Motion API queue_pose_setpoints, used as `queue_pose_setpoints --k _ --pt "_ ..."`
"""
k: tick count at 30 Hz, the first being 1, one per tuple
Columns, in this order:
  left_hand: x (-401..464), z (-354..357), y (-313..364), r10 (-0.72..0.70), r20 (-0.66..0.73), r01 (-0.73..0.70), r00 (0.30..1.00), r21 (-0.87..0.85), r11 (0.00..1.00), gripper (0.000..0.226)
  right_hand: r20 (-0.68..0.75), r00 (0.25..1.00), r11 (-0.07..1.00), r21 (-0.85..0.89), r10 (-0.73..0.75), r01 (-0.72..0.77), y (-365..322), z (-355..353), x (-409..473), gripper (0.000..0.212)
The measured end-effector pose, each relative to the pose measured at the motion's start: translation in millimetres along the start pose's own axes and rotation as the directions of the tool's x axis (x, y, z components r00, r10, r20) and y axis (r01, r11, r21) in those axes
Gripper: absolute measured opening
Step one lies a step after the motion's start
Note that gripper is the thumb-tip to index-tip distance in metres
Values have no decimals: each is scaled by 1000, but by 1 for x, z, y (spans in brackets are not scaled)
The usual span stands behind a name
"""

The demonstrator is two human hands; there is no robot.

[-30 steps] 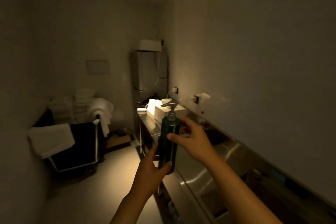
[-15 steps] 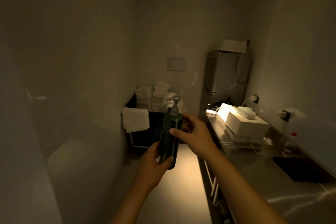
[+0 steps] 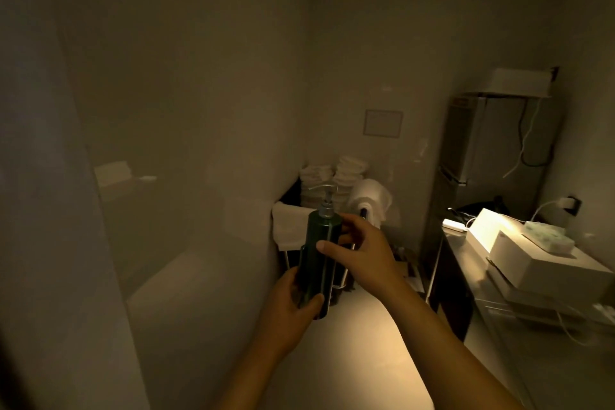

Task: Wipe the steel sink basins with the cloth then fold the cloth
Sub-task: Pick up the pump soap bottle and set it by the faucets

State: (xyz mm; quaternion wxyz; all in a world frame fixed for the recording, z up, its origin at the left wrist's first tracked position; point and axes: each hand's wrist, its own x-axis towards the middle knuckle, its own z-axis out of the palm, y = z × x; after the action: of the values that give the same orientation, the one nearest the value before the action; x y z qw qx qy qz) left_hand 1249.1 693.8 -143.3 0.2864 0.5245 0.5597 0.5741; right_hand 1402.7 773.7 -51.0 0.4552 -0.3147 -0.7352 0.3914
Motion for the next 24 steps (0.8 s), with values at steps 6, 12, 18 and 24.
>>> queue_pose_setpoints --k 6,12,18,24 --pt "83 58 -12 5 56 -4 998 -9 1000 52 -27 999 1000 -4 24 -24 45 -56 66 56" --pt "155 106 -39 -13 94 12 995 11 1000 53 -52 998 999 -20 38 -39 93 -94 122 53" --pt "239 143 -58 -10 230 8 973 11 1000 50 -195 978 995 -50 78 -89 143 -121 172 51" --pt "336 188 -74 86 421 -85 903 -23 996 52 -416 903 978 -118 106 -169 170 -156 219 53"
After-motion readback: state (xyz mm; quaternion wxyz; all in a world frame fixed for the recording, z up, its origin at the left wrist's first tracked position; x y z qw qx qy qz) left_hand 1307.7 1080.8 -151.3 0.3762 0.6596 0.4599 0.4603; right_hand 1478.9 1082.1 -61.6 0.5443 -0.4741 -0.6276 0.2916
